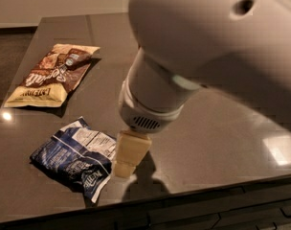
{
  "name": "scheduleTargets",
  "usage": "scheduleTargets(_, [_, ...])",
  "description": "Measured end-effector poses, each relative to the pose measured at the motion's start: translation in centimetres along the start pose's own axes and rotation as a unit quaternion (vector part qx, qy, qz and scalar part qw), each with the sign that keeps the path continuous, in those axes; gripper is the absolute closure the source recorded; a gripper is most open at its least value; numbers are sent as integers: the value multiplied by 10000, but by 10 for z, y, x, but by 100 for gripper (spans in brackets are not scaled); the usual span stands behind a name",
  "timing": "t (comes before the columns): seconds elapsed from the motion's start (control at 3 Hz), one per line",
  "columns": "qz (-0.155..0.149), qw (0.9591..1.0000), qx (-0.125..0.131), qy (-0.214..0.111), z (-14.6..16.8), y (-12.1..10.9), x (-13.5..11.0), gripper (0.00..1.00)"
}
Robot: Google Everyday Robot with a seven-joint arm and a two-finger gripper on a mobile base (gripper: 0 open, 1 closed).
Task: Move blue chip bag near coke can
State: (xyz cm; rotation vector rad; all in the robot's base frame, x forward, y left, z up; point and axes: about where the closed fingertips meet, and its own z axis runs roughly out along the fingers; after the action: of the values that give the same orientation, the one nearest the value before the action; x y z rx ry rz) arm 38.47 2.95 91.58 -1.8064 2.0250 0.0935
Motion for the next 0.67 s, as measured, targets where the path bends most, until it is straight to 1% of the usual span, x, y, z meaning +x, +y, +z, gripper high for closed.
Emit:
scheduleTargets(0.33, [-14, 10000, -66, 15, 27, 3, -14, 0])
scheduleTargets(0.67, [43, 9998, -168, 100, 51, -1, -17, 0])
